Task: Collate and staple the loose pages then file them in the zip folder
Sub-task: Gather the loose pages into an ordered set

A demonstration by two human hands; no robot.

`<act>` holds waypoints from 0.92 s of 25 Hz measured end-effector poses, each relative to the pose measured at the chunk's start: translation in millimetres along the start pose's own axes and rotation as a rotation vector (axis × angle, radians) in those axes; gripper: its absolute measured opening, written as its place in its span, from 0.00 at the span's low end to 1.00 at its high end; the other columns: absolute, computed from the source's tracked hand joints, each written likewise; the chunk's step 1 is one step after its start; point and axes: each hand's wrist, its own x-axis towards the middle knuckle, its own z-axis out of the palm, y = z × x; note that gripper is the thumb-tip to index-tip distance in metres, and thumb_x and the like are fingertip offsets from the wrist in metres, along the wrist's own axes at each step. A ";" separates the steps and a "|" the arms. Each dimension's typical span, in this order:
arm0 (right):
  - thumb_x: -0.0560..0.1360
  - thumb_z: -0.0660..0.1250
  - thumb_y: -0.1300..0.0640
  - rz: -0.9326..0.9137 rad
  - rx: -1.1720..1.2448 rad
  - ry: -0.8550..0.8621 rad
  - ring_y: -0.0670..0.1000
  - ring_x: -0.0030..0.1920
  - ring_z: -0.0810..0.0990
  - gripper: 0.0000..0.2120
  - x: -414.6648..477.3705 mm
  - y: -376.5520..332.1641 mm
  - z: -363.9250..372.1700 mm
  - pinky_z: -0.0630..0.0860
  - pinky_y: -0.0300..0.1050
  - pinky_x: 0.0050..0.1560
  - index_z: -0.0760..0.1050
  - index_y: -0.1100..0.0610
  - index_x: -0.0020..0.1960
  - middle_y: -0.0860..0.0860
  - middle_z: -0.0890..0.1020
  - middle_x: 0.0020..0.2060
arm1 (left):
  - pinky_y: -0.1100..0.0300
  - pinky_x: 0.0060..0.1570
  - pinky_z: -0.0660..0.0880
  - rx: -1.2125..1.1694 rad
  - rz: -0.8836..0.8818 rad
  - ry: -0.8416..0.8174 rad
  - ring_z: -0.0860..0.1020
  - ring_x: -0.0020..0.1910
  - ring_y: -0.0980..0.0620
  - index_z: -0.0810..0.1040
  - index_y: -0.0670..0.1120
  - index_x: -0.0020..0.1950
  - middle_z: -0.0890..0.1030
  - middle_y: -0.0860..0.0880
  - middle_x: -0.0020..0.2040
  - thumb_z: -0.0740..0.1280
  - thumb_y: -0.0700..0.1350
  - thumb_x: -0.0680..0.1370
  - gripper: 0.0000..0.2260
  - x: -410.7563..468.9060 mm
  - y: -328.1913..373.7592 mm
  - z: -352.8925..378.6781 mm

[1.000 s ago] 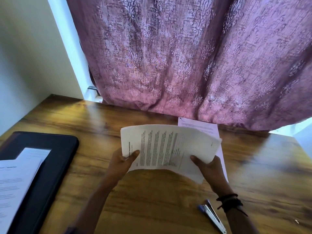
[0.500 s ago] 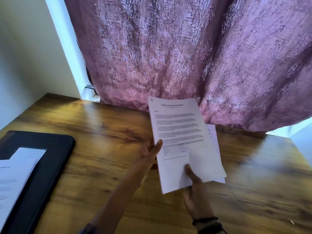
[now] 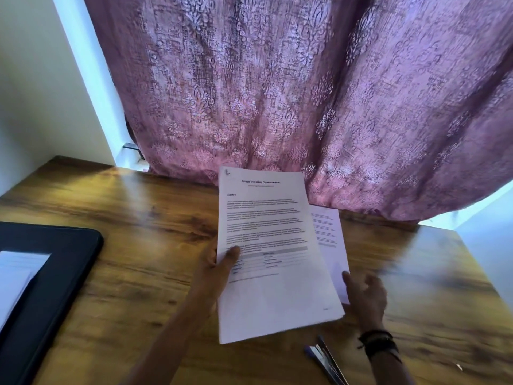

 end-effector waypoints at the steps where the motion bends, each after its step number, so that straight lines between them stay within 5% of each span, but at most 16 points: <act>1: 0.65 0.73 0.32 0.005 -0.173 -0.054 0.65 0.62 0.74 0.45 14.5 -1.8 -1.0 0.72 0.59 0.61 0.72 0.68 0.64 0.66 0.77 0.61 | 0.53 0.42 0.81 -0.007 -0.011 0.000 0.84 0.47 0.46 0.79 0.44 0.57 0.85 0.48 0.51 0.67 0.39 0.79 0.08 -1.1 -0.2 -2.5; 4: 0.66 0.78 0.42 -0.060 -0.382 -0.161 0.66 0.69 0.66 0.48 30.8 -9.8 9.2 0.67 0.60 0.65 0.59 0.65 0.73 0.65 0.68 0.69 | 0.57 0.38 0.80 0.005 -0.032 0.011 0.85 0.44 0.48 0.78 0.46 0.55 0.86 0.50 0.49 0.67 0.40 0.78 0.06 -2.4 0.7 -5.0; 7: 0.61 0.83 0.51 -0.082 -0.329 -0.248 0.64 0.59 0.74 0.44 41.7 -12.0 21.9 0.72 0.57 0.51 0.60 0.64 0.65 0.62 0.73 0.57 | 0.55 0.39 0.81 0.003 -0.034 0.003 0.85 0.45 0.47 0.78 0.46 0.56 0.86 0.50 0.49 0.67 0.40 0.78 0.07 -2.2 0.9 -7.6; 11: 0.54 0.85 0.50 -0.077 -0.258 -0.315 0.56 0.47 0.75 0.41 52.5 -3.3 25.2 0.78 0.59 0.48 0.67 0.65 0.57 0.56 0.75 0.47 | 0.45 0.45 0.81 -0.030 -0.057 -0.022 0.84 0.48 0.43 0.78 0.45 0.59 0.85 0.47 0.52 0.66 0.41 0.79 0.09 -4.6 1.4 -11.9; 17: 0.63 0.81 0.59 -0.092 0.393 -0.746 0.62 0.55 0.83 0.31 -4.1 -19.2 2.3 0.80 0.64 0.53 0.76 0.60 0.63 0.59 0.84 0.57 | 0.57 0.33 0.80 -0.095 -0.167 0.045 0.85 0.40 0.48 0.80 0.42 0.55 0.86 0.47 0.45 0.69 0.41 0.76 0.08 -10.3 1.0 -20.3; 23: 0.67 0.73 0.69 0.095 0.838 -0.908 0.69 0.59 0.79 0.30 -55.6 -26.0 -2.1 0.81 0.60 0.51 0.70 0.67 0.67 0.67 0.78 0.61 | 0.39 0.52 0.79 -0.180 -0.341 0.045 0.83 0.48 0.37 0.82 0.44 0.57 0.85 0.42 0.51 0.72 0.46 0.73 0.13 -14.7 -9.3 -35.5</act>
